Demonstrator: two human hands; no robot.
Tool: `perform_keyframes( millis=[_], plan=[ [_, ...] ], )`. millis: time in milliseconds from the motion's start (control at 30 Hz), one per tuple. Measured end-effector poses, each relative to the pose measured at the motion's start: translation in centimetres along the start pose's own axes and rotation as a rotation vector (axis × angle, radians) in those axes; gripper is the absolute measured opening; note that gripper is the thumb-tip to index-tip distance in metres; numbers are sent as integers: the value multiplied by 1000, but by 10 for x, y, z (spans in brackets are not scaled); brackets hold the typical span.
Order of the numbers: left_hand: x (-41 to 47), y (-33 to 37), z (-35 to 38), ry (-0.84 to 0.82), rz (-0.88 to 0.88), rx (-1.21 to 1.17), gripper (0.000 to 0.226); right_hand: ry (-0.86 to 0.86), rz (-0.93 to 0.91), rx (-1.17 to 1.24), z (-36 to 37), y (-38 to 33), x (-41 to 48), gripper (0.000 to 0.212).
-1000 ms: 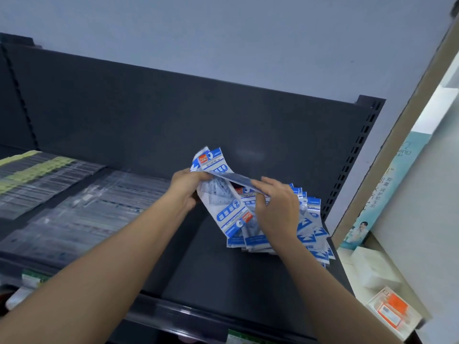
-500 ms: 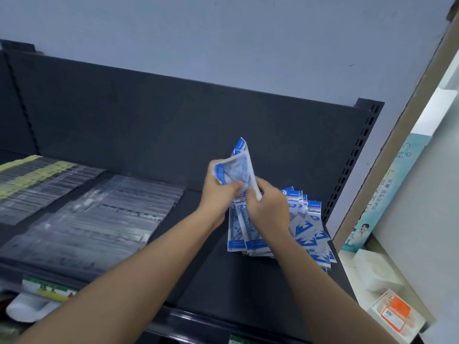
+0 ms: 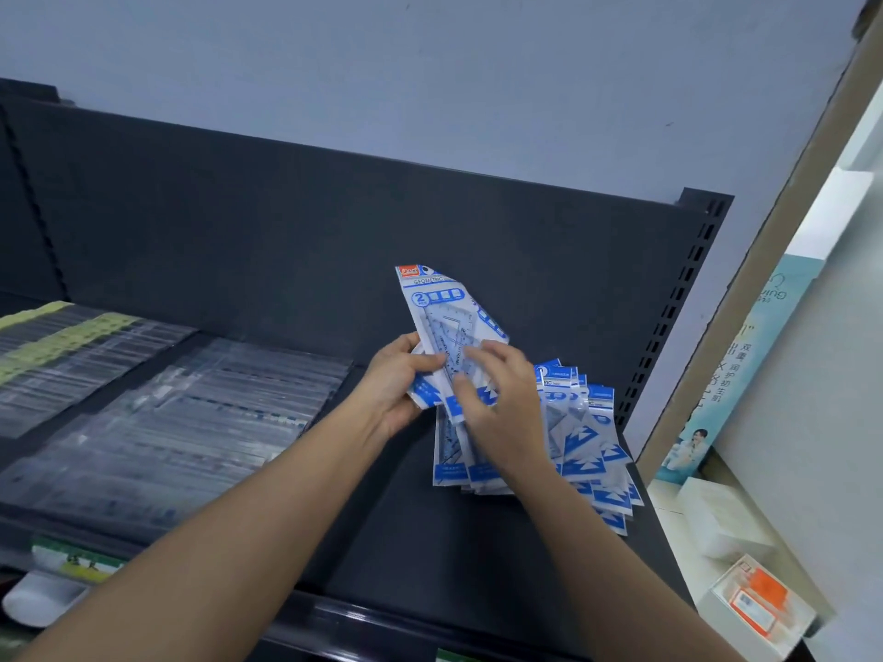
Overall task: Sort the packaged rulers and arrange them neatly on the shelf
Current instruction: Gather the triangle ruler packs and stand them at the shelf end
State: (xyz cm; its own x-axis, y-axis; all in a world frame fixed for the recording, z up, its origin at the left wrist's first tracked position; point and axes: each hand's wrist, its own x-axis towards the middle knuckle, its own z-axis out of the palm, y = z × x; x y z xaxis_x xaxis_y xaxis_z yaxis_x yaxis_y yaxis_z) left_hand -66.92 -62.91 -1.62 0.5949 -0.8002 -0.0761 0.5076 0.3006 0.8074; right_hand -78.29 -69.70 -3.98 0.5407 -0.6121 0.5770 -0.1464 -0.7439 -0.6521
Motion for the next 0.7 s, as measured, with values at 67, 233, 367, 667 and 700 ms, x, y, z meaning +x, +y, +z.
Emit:
perform_keyframes(
  millis=[67,233,367,667,700],
  plan=[
    [-3,-2,1,-20,0,-16,33,90,156,32,-8,0,7,37],
    [0,-10,-1,-21,44,139,16,-30,532,257,-13,4,14,11],
    [3,-15,-6,18,117,567,6,22,559,331,-17,5,10,5],
    [8,-29,6,-53,-38,558,19,-5,542,228,-29,14,7,21],
    [9,-32,4,-42,-53,680,18,-23,520,147,-32,16,7,21]
  ],
)
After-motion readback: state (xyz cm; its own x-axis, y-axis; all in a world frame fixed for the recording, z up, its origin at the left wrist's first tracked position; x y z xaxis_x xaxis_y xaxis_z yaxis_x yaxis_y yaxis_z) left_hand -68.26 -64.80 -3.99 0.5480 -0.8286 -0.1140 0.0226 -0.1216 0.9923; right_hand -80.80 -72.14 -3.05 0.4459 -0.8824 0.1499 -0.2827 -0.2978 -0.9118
